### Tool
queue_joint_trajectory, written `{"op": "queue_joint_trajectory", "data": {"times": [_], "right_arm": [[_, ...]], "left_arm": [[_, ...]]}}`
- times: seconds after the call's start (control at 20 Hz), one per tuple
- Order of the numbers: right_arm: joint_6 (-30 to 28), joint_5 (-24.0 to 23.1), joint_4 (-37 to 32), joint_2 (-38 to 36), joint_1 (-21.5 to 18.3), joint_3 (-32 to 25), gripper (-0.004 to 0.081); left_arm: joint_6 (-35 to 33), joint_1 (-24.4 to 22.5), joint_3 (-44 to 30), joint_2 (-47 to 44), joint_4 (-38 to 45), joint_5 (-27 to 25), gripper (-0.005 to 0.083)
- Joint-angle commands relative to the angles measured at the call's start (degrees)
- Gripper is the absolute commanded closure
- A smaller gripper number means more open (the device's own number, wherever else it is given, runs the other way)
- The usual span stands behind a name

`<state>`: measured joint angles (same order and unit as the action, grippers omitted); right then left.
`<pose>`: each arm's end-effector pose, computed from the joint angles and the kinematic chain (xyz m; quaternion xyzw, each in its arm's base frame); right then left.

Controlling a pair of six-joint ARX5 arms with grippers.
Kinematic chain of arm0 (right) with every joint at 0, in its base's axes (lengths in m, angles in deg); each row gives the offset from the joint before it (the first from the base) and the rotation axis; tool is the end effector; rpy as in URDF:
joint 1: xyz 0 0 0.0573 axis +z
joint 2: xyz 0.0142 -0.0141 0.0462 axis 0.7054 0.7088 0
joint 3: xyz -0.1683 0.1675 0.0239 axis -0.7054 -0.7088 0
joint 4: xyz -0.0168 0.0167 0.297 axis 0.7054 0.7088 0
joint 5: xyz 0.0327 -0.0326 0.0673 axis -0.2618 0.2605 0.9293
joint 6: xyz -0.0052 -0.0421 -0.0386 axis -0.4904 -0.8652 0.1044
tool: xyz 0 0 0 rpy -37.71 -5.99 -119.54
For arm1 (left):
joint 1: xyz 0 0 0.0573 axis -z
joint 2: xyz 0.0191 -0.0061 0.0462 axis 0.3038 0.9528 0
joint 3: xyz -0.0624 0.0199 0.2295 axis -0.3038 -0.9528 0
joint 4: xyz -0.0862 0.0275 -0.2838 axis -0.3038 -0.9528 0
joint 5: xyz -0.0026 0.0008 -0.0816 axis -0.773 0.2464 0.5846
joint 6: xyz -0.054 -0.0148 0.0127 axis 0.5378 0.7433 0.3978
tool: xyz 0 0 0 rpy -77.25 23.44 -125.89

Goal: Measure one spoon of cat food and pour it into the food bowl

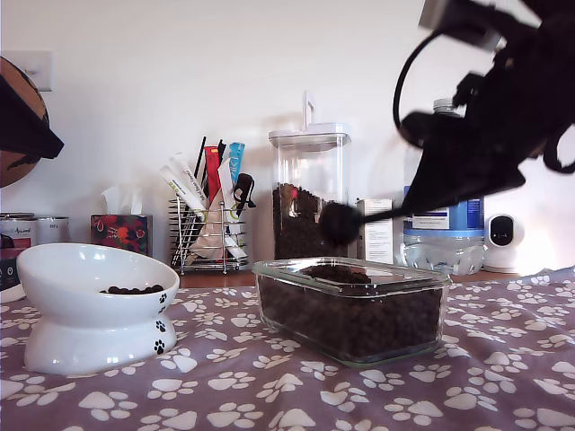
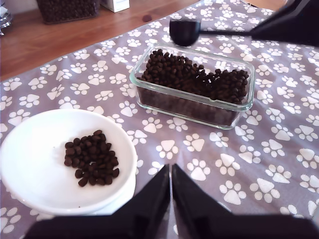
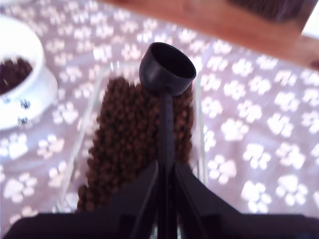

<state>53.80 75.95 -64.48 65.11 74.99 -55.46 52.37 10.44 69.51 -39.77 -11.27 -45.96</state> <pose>0.2538 0.1489 0.1403 -0.1091 0.2758 0.2791 0.9133 0.1815 -0.1071 0.1989 0.0278 0.2384 -0.3542 0.9038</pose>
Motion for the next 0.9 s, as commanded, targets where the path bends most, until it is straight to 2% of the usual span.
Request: {"op": "queue_joint_trajectory", "data": {"times": [0.0,0.2,0.45,0.75,0.85], "right_arm": [[-1.3,0.0,-0.5,3.0,1.2,-0.6,0.0783],[-6.7,-0.5,-0.4,7.5,3.2,-0.5,0.0783],[-12.0,-9.0,-0.4,9.1,5.3,-0.1,0.0773],[-11.7,-10.0,2.9,9.1,6.8,3.0,0.0546],[-11.5,-9.8,6.3,9.1,7.4,4.4,0.0522]], "left_arm": [[0.0,0.0,-0.9,0.2,0.6,-0.1,0.0794],[0.0,0.0,-0.9,0.2,0.6,-0.1,0.0794],[0.0,0.0,-0.9,0.2,0.6,-0.1,0.0793],[0.0,0.0,-0.9,0.2,0.6,-0.1,0.0793],[0.0,0.0,-0.9,0.2,0.6,-0.1,0.0794]]}}
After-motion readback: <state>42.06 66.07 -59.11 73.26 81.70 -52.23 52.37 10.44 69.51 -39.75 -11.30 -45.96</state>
